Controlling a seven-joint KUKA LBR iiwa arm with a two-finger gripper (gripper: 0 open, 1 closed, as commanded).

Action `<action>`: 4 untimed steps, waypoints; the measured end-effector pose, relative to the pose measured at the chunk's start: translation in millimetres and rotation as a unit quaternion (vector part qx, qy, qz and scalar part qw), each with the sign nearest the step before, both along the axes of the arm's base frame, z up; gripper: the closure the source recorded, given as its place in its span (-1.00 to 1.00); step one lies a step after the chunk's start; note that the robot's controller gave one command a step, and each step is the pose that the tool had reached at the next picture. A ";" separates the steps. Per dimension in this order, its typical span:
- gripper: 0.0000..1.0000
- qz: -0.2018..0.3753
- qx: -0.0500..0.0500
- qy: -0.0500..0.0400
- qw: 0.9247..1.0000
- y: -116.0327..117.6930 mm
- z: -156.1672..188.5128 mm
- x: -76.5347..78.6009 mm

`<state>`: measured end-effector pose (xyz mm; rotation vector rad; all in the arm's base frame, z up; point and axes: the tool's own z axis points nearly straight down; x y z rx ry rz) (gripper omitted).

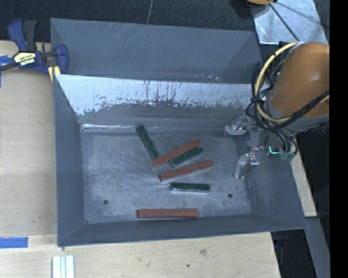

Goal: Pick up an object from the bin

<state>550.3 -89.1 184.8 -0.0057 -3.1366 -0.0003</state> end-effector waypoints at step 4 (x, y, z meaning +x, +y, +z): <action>-1.00 -0.010 0.000 -0.004 1.000 69.9 -57.3 29.7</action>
Offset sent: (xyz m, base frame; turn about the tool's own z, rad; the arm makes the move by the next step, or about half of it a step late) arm 0.0581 0.0750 -0.0266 0.3626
